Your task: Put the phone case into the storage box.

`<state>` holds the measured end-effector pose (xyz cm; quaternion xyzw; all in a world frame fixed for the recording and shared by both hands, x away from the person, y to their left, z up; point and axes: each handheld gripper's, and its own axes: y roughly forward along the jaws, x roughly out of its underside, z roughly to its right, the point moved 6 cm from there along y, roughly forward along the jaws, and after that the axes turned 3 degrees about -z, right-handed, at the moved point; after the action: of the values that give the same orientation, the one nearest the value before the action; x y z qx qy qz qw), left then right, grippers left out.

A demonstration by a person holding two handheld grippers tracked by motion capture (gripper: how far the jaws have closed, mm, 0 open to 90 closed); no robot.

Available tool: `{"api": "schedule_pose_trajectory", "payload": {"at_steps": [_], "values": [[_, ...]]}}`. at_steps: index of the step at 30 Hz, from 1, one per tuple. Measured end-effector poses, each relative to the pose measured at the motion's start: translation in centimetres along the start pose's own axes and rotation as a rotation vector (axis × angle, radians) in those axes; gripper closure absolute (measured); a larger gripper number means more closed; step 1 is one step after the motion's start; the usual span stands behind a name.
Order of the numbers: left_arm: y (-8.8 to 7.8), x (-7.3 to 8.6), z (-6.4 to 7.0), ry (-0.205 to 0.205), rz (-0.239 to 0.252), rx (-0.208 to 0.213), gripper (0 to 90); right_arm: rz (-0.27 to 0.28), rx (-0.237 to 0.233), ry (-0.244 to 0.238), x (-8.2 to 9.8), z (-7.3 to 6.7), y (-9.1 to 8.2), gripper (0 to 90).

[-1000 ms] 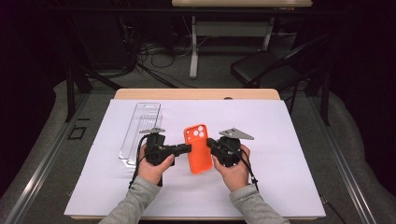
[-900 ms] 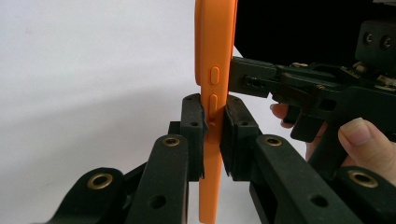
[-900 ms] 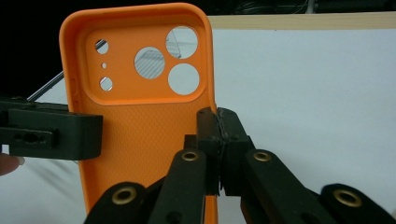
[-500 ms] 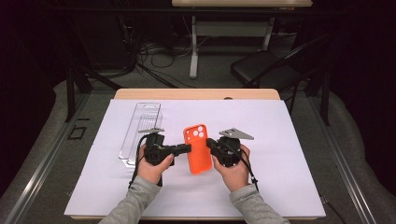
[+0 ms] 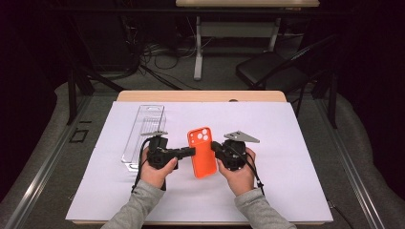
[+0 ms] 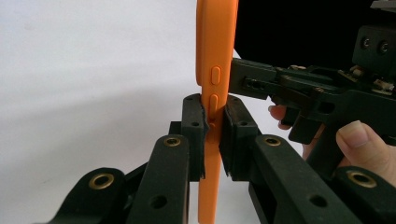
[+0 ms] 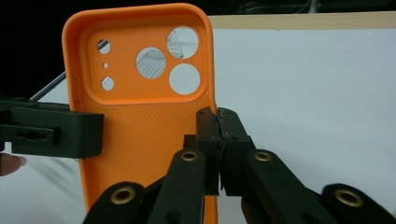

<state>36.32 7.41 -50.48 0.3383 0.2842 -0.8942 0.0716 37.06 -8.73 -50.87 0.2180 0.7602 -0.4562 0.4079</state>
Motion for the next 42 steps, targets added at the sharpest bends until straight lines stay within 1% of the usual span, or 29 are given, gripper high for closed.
{"api": "schedule_pose_trajectory", "payload": {"at_steps": [11, 34, 42], "values": [[-0.04, 0.00, 0.04, -0.011, 0.004, 0.006, 81.0, -0.001, -0.004, 0.002, 0.00, -0.01, -0.01, 88.1], [-0.06, 0.05, -0.04, -0.006, 0.002, 0.003, 81.2, -0.004, -0.014, 0.006, 0.01, -0.02, 0.05, 87.0], [-0.10, 0.03, -0.12, -0.007, 0.005, 0.004, 81.3, -0.002, -0.024, 0.005, -0.02, -0.11, -0.01, 84.7]]}}
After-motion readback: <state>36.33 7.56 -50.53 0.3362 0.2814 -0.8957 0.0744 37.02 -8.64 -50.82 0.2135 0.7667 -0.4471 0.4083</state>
